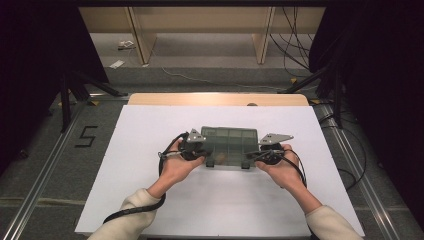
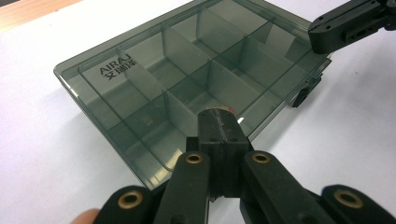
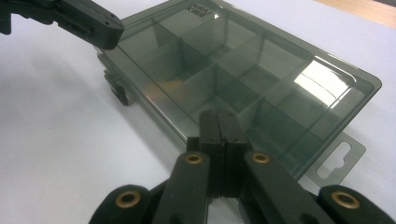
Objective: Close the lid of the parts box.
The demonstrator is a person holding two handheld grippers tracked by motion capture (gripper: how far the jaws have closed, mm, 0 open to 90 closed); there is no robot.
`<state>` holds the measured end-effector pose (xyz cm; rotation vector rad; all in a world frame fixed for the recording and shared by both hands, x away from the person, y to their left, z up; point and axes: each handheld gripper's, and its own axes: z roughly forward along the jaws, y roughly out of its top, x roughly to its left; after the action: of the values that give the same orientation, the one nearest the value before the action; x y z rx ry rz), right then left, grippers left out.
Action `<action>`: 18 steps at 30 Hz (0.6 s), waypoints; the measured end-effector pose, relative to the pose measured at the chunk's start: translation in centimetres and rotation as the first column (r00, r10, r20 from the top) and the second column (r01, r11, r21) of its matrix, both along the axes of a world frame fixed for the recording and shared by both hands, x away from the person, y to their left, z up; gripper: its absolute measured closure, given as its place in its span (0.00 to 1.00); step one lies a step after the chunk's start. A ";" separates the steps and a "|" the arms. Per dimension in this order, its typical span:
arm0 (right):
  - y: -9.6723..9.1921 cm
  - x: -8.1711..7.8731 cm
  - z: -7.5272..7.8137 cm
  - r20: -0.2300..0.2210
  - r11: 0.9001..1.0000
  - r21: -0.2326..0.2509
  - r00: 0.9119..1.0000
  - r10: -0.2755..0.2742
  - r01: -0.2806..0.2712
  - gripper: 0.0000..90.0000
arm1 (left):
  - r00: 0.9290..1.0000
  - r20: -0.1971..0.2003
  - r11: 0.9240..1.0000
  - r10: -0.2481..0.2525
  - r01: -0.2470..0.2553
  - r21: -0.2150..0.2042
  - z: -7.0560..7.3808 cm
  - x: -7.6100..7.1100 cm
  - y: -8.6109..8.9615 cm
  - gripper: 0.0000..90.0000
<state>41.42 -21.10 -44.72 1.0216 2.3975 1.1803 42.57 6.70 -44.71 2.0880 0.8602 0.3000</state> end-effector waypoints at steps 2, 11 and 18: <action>0.0 0.0 -0.1 -0.003 1.000 -0.004 1.000 -0.002 0.001 1.00 | 1.000 -0.003 1.000 0.000 0.000 0.001 -0.1 0.0 0.0 1.00; 0.0 0.0 -0.5 -0.013 1.000 -0.008 1.000 0.001 -0.001 1.00 | 1.000 -0.011 1.000 -0.002 0.002 0.002 -0.6 0.1 -0.1 1.00; -0.1 -0.1 -0.6 -0.009 1.000 -0.001 1.000 0.000 0.000 1.00 | 1.000 0.008 1.000 -0.006 0.006 -0.005 -0.8 0.0 0.0 0.99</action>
<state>41.33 -21.18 -45.29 1.0291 2.4044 1.1769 42.56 6.74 -45.49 2.0833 0.8484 0.3025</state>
